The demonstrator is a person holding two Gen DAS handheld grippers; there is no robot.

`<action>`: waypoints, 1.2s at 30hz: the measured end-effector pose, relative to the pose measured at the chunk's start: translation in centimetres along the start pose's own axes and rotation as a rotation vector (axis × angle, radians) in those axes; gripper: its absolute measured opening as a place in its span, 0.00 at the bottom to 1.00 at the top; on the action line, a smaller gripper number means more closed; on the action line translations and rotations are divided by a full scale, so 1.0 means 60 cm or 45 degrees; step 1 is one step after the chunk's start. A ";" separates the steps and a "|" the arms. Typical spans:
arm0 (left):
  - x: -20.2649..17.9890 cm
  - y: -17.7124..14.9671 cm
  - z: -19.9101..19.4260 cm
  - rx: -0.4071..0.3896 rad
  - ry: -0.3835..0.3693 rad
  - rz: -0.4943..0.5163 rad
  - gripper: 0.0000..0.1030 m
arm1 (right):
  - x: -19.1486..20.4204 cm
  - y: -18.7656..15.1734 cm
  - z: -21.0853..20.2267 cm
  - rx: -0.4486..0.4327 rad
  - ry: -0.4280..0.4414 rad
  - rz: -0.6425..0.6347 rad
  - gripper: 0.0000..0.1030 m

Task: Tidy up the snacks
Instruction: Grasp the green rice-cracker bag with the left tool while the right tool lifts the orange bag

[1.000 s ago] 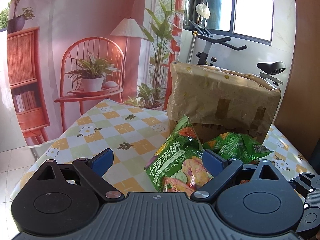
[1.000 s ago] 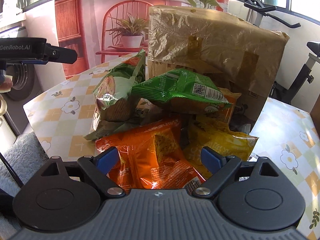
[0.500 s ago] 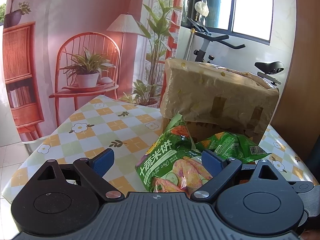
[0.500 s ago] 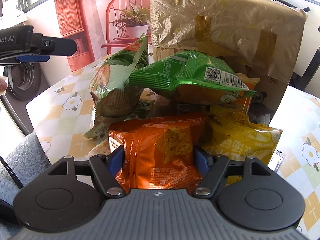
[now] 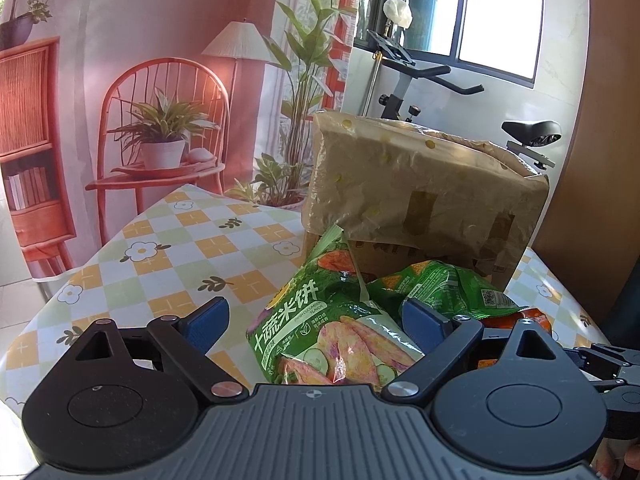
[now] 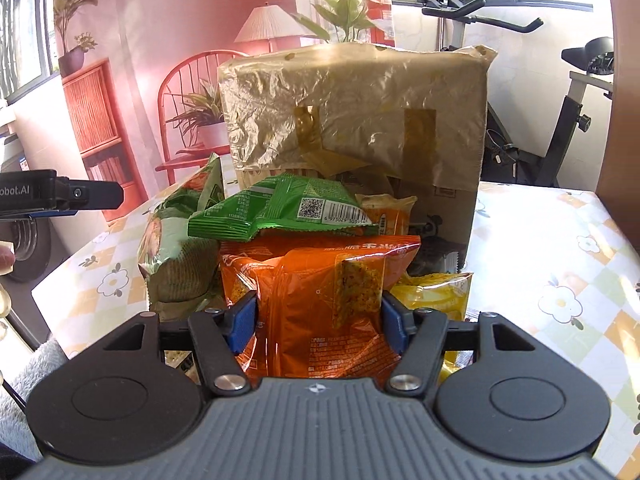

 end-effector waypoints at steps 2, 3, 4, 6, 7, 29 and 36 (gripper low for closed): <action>0.001 0.001 0.004 0.006 -0.003 -0.010 0.92 | -0.004 0.001 -0.002 -0.016 -0.015 0.013 0.62; 0.002 0.002 0.005 0.008 -0.008 -0.020 0.92 | -0.006 0.001 -0.003 -0.021 -0.020 0.019 0.62; 0.004 0.004 0.007 0.010 -0.013 -0.032 0.92 | -0.008 0.002 -0.005 -0.028 -0.024 0.029 0.62; 0.009 0.009 0.013 0.016 -0.028 -0.073 0.92 | -0.011 0.004 -0.007 -0.043 -0.029 0.042 0.62; 0.012 0.011 0.016 0.021 -0.029 -0.092 0.92 | -0.011 0.004 -0.007 -0.047 -0.032 0.045 0.62; -0.024 -0.022 0.172 0.330 0.057 0.001 1.00 | -0.023 -0.001 0.011 -0.033 -0.045 0.095 0.62; -0.027 -0.034 0.172 0.330 0.069 0.074 0.95 | -0.023 -0.003 0.012 -0.025 -0.033 0.100 0.62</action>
Point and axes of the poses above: each gripper's, at about its wrist camera, not at the fingertips, and z roughly the way its jaws point, x to its left, y to its top, the point moved 8 cm from there along z, roughly the way its jaws point, and after that the axes turned 7 degrees about x, right-handed, at the moved point
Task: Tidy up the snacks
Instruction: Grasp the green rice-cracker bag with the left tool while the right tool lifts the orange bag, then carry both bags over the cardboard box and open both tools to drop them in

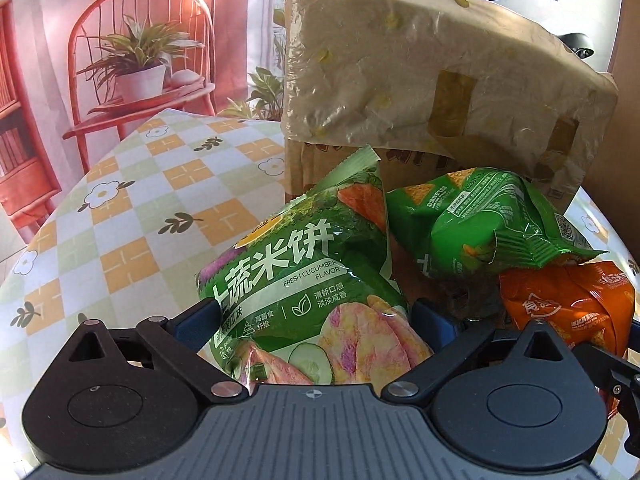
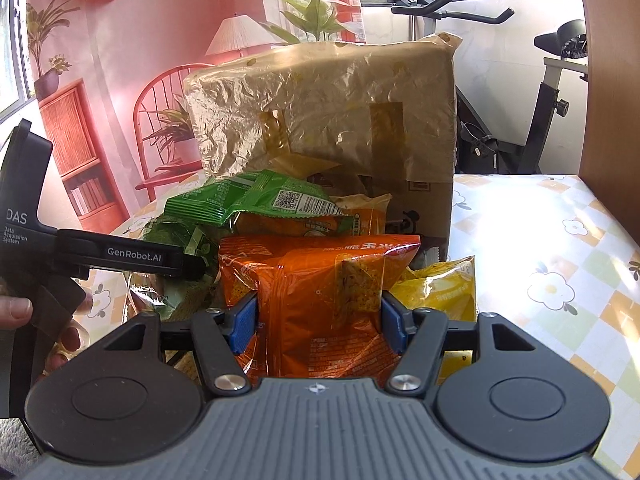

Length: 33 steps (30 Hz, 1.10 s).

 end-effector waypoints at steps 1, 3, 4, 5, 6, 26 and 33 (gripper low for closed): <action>0.000 -0.001 -0.006 -0.017 -0.003 0.013 0.86 | 0.000 0.000 0.000 0.001 0.000 0.003 0.62; 0.003 -0.002 -0.023 -0.043 -0.019 0.020 0.76 | -0.002 0.000 -0.003 -0.001 -0.002 0.009 0.62; 0.007 -0.003 -0.029 -0.050 -0.021 0.016 0.72 | -0.003 0.000 -0.005 -0.004 -0.003 0.011 0.62; 0.011 -0.003 -0.037 -0.060 -0.024 0.004 0.71 | -0.005 0.001 -0.007 -0.010 -0.005 0.017 0.62; 0.017 -0.003 -0.044 -0.069 -0.025 -0.010 0.69 | -0.006 0.001 -0.010 -0.015 -0.005 0.023 0.62; 0.019 0.062 -0.225 -0.417 0.022 -0.025 0.65 | -0.015 0.048 -0.107 -0.204 -0.077 0.026 0.62; -0.008 0.115 -0.250 -0.483 -0.010 0.009 0.65 | -0.017 0.128 -0.129 -0.317 -0.093 -0.021 0.62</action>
Point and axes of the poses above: each gripper's, at about its wrist camera, not at the fingertips, and z roughly the way its jaws point, x to its left, y to its top, the point moved 8 cm from there along z, roughly the way its jaws point, and after that the axes turned 7 degrees about x, right-handed, at the moved point
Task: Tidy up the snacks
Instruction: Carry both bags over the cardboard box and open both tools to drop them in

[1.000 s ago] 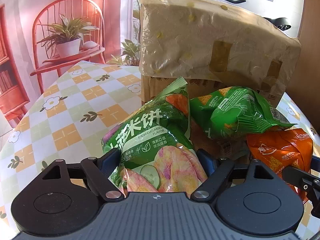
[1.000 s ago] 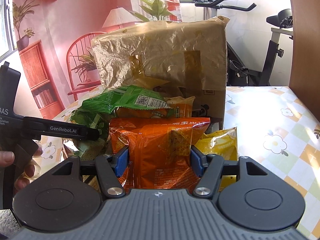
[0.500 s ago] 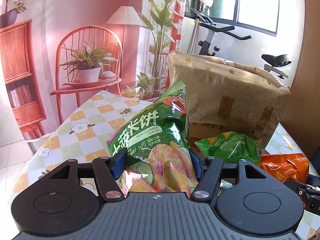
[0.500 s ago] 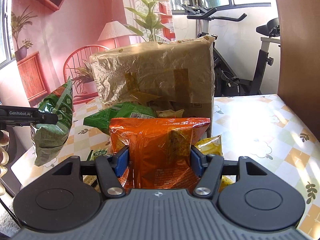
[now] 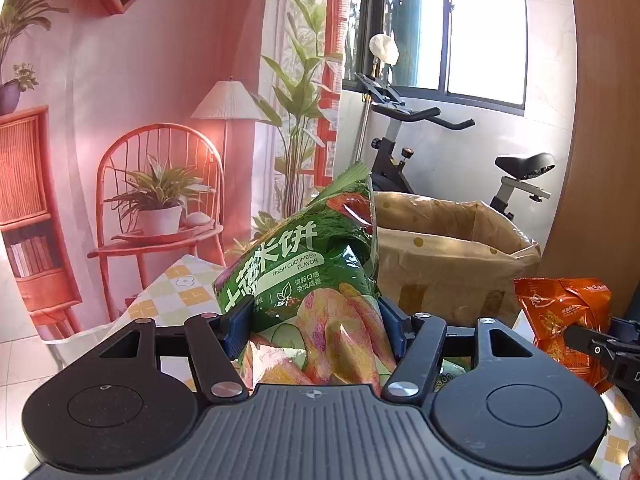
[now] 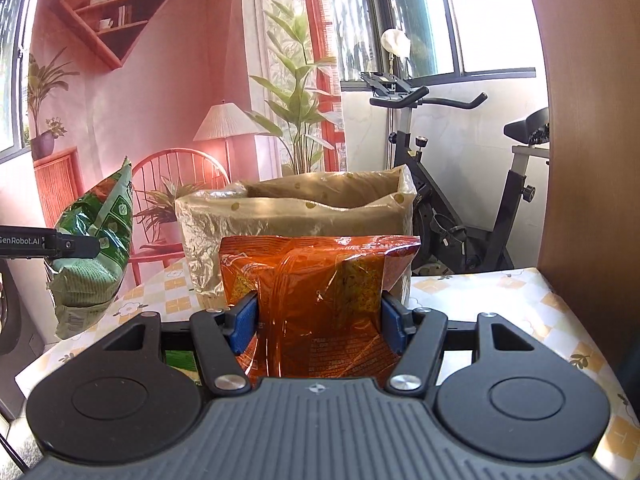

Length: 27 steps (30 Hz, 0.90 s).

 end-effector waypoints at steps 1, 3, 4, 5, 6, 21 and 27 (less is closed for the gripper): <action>-0.002 0.011 0.002 -0.011 -0.006 0.005 0.65 | -0.001 0.014 0.001 -0.016 -0.001 -0.005 0.62; -0.008 0.036 0.006 -0.028 -0.027 0.009 0.65 | -0.006 0.046 0.004 -0.056 -0.006 -0.019 0.62; -0.010 0.047 0.009 -0.032 -0.039 0.008 0.65 | -0.008 0.060 0.006 -0.071 -0.009 -0.024 0.62; -0.013 0.061 0.013 -0.036 -0.052 0.007 0.65 | -0.012 0.082 0.009 -0.095 -0.013 -0.029 0.62; -0.015 0.072 0.017 -0.037 -0.060 0.008 0.65 | -0.015 0.099 0.013 -0.110 -0.016 -0.033 0.62; -0.084 0.270 0.141 -0.063 -0.298 -0.033 0.65 | -0.038 0.272 0.162 -0.170 -0.104 -0.126 0.62; -0.103 0.291 0.231 0.014 -0.457 -0.132 0.65 | -0.050 0.281 0.241 -0.093 -0.119 -0.127 0.62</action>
Point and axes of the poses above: each gripper's, at about its wrist camera, not at the fingertips, and z roughly the way its jaws point, x to its left, y to its top, the point moved 8 cm from there along z, roughly the way its jaws point, and after that the axes turned 7 degrees about x, right-handed, at the moved point
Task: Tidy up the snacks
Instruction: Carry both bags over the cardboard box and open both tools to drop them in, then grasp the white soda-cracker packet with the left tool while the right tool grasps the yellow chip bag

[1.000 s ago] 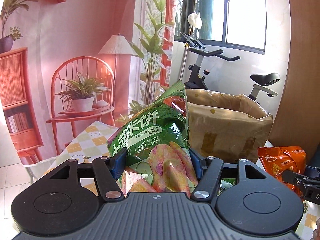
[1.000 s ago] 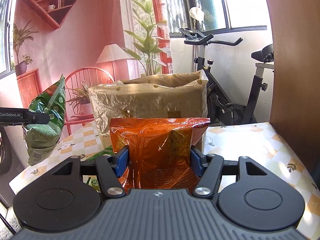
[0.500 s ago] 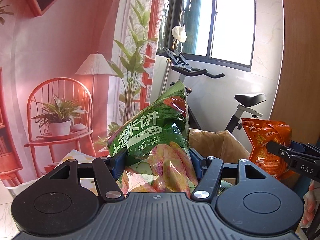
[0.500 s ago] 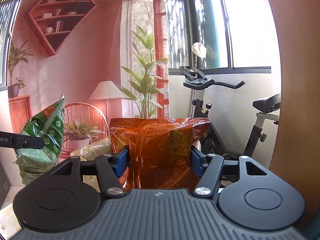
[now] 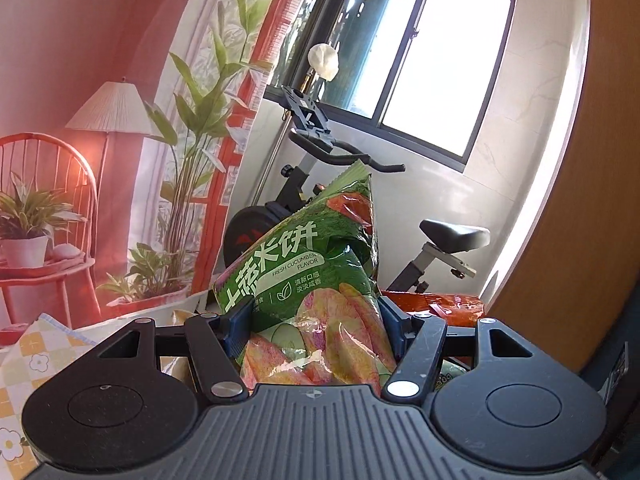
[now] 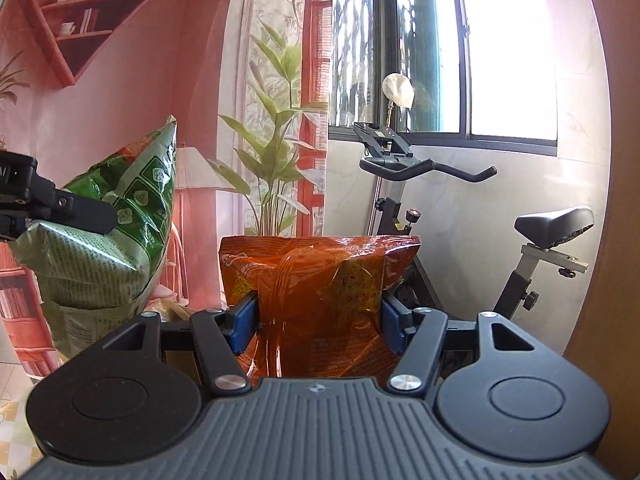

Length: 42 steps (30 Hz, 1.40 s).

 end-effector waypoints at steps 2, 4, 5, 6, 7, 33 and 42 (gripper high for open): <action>0.003 -0.001 0.024 0.018 -0.013 -0.001 0.65 | -0.003 -0.004 0.021 0.032 0.008 0.018 0.62; 0.011 -0.009 0.046 0.049 -0.006 -0.018 0.65 | -0.002 -0.012 0.038 0.068 0.020 0.028 0.62; 0.020 -0.014 0.059 0.073 0.000 -0.035 0.65 | -0.002 -0.017 0.046 0.088 0.028 0.030 0.62; 0.028 -0.020 0.068 0.095 0.007 -0.048 0.65 | 0.001 -0.022 0.053 0.108 0.035 0.027 0.62; 0.034 -0.027 0.075 0.112 0.015 -0.056 0.65 | 0.002 -0.027 0.059 0.126 0.039 0.024 0.62; 0.115 -0.095 -0.139 0.069 0.416 0.101 0.85 | 0.010 -0.119 -0.060 0.247 0.280 0.142 0.86; 0.138 -0.239 -0.184 0.130 0.546 0.036 0.84 | 0.036 -0.228 -0.105 0.291 0.291 0.050 0.86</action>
Point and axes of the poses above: each gripper's, at about its wrist camera, not at the fingertips, and z roughly the way its jaws point, x to its left, y to its top, the point moved 8 cm from there along z, roughly the way its jaws point, and after that the axes turned 7 degrees about x, right-handed, at the moved point
